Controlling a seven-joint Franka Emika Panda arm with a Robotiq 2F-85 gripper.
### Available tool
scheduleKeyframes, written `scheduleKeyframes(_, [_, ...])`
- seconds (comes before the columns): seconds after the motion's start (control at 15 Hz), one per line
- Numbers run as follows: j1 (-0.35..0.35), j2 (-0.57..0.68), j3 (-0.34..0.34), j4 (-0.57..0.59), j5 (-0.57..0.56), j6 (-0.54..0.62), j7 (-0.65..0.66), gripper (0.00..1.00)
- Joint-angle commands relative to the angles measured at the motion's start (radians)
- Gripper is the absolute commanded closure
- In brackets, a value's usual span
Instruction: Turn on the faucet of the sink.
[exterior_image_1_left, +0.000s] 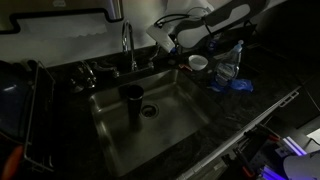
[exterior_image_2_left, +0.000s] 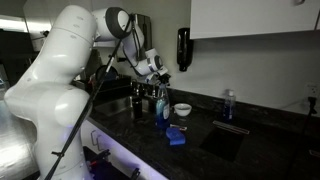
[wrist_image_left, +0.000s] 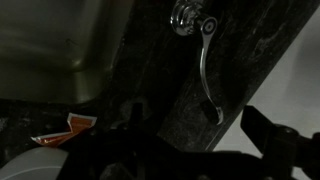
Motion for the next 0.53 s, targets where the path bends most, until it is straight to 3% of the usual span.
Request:
scheduleKeyframes(0.0, [0.038, 0.063, -0.041, 0.08, 0.031, -0.037, -0.033, 0.0])
scheduleKeyframes(0.47, [0.082, 0.13, -0.128, 0.124, -0.008, -0.079, -0.017, 0.0])
